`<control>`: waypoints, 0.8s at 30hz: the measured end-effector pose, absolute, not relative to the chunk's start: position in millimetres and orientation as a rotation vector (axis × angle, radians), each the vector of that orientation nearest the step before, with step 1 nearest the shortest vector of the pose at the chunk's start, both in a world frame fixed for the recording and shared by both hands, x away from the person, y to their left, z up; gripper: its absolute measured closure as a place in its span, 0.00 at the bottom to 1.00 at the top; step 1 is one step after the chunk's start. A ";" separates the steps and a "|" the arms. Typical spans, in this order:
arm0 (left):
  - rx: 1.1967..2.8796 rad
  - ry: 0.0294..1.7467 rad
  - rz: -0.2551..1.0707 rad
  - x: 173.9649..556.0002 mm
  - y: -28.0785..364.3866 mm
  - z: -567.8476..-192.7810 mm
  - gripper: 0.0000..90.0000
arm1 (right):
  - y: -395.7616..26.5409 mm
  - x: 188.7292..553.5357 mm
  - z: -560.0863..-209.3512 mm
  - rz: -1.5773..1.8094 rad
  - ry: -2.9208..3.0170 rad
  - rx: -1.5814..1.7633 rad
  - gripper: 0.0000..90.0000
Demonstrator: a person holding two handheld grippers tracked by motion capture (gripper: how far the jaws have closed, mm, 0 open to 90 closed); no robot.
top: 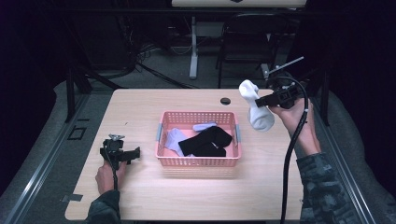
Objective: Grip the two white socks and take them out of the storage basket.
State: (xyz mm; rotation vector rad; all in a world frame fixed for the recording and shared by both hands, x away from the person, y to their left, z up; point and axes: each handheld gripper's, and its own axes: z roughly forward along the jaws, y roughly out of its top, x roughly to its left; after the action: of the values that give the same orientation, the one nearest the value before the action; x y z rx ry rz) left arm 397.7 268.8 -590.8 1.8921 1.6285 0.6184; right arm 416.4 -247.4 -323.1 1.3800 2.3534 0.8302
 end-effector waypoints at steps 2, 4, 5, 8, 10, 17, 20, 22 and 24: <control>1.891 1.629 0.618 397.7 268.8 -590.8 0.01 | -252.4 416.5 -326.5 0.828 2.348 1.396 0.90; 1.891 1.629 0.618 397.7 268.8 -590.8 0.01 | -259.6 417.1 -332.0 0.816 2.343 1.414 0.90; 1.892 1.629 0.618 397.7 268.9 -590.8 0.01 | -261.5 416.8 -334.1 0.813 2.341 1.420 0.90; 1.891 1.629 0.618 397.7 268.8 -590.8 0.01 | -267.1 416.0 -339.0 0.810 2.339 1.433 0.90; 1.892 1.629 0.618 397.7 268.9 -590.8 0.01 | -271.6 415.5 -342.3 0.805 2.337 1.450 0.90; 1.891 1.630 0.619 397.8 268.7 -590.8 0.01 | -279.3 415.0 -349.4 0.795 2.333 1.472 0.90; 1.891 1.630 0.619 397.8 268.7 -590.7 0.01 | -281.0 414.8 -351.1 0.801 2.329 1.476 0.90; 1.890 1.631 0.618 397.8 268.7 -590.8 0.01 | -281.5 414.1 -354.8 0.799 2.331 1.483 0.90; 1.890 1.631 0.618 397.7 268.7 -590.8 0.01 | -280.8 414.1 -357.2 0.791 2.333 1.486 0.90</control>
State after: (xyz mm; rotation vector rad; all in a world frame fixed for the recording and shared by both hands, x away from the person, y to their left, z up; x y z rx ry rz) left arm 397.7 268.7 -590.8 1.8899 1.6310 0.6182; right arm 414.1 -280.8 -357.2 1.4862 2.3327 0.7914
